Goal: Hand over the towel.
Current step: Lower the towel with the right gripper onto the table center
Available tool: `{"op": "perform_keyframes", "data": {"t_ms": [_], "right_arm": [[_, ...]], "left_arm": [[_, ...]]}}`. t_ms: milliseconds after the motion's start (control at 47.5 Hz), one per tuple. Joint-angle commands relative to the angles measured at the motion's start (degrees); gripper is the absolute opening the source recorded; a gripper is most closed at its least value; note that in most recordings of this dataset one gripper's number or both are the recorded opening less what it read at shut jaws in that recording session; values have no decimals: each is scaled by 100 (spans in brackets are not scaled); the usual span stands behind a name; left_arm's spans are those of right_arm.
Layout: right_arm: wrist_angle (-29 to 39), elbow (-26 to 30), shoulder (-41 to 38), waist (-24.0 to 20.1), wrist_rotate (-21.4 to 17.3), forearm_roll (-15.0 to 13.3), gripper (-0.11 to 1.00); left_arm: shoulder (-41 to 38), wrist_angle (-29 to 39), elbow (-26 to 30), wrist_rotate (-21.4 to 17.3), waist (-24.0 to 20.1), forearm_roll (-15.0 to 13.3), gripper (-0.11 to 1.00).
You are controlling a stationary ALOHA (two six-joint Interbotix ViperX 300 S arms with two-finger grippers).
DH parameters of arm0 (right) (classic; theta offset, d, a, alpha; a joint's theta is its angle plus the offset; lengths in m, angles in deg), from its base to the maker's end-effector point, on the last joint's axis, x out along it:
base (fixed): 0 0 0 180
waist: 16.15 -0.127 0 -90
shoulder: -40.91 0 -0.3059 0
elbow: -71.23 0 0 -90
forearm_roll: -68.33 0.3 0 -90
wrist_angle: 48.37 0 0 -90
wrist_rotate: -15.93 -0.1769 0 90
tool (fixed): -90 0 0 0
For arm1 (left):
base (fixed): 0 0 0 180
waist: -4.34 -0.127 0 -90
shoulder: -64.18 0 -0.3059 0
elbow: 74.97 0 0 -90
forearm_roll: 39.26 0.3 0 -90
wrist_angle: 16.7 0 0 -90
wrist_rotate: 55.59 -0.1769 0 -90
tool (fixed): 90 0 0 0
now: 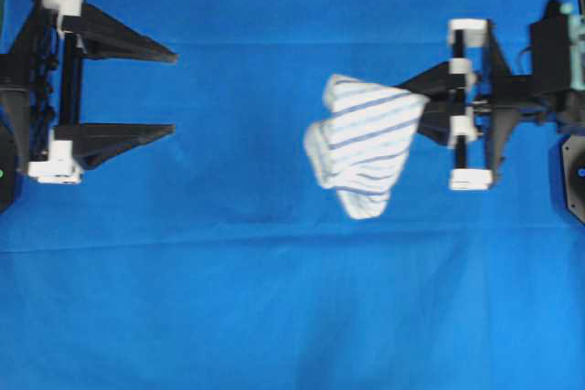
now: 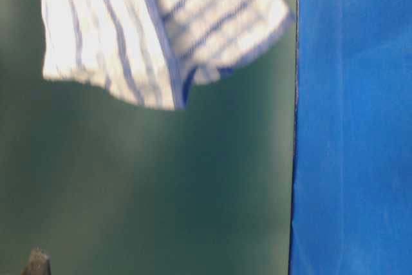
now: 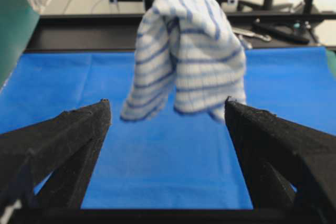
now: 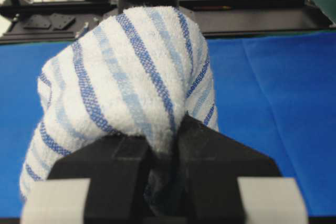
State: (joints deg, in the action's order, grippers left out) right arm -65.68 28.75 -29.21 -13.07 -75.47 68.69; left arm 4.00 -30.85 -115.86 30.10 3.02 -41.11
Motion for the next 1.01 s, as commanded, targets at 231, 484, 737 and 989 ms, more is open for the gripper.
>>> {"op": "perform_keyframes", "data": {"t_ms": [231,484,737,989], "right_arm": [[18,44,70,53,0,26,8],[360,466,-712,580,-9,35,8],[1863,1503,-2101,817,26,9,8],[2531,2127,-3489,844,70,-26,8]], "left_arm": [[53,-62,18,-9,-9,0,93],[35,-62,26,-9,-9,0,93],[35,-70,26,-9,-9,0,93],[35,-62,18,-9,-9,0,93]]}}
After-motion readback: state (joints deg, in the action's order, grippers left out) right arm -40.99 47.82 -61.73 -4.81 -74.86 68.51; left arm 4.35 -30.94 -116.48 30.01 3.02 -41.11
